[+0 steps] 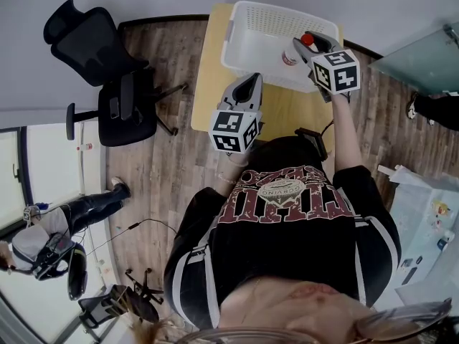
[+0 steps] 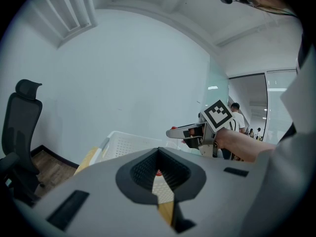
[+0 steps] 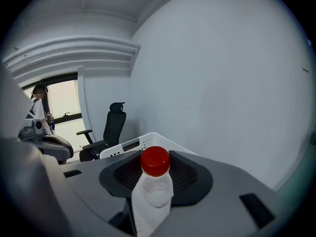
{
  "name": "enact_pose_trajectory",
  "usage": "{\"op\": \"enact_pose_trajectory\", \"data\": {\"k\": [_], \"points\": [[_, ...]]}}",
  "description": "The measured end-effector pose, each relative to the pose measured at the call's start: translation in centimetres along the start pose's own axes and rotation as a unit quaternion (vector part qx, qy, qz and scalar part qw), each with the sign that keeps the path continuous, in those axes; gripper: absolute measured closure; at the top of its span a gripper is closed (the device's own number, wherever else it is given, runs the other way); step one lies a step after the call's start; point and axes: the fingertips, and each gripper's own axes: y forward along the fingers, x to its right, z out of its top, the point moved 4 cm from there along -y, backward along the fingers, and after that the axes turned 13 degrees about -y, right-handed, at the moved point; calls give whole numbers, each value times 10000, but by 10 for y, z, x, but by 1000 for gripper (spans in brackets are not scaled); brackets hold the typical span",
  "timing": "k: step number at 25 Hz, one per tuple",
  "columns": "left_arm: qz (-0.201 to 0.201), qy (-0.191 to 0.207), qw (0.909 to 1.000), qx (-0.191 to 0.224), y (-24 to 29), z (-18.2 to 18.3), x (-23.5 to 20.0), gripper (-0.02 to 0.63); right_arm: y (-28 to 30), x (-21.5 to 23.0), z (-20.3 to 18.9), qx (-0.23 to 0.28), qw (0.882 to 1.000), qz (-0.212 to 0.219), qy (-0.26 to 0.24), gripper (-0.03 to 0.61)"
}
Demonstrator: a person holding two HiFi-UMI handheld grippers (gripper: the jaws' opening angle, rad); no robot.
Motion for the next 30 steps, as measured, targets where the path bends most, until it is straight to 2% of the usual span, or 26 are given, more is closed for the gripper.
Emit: {"op": "enact_pose_trajectory", "data": {"k": [30], "points": [[-100,37,9999,12,-3,-9,24,566,-48,-8,42,550,9981,57,-282,408]]}}
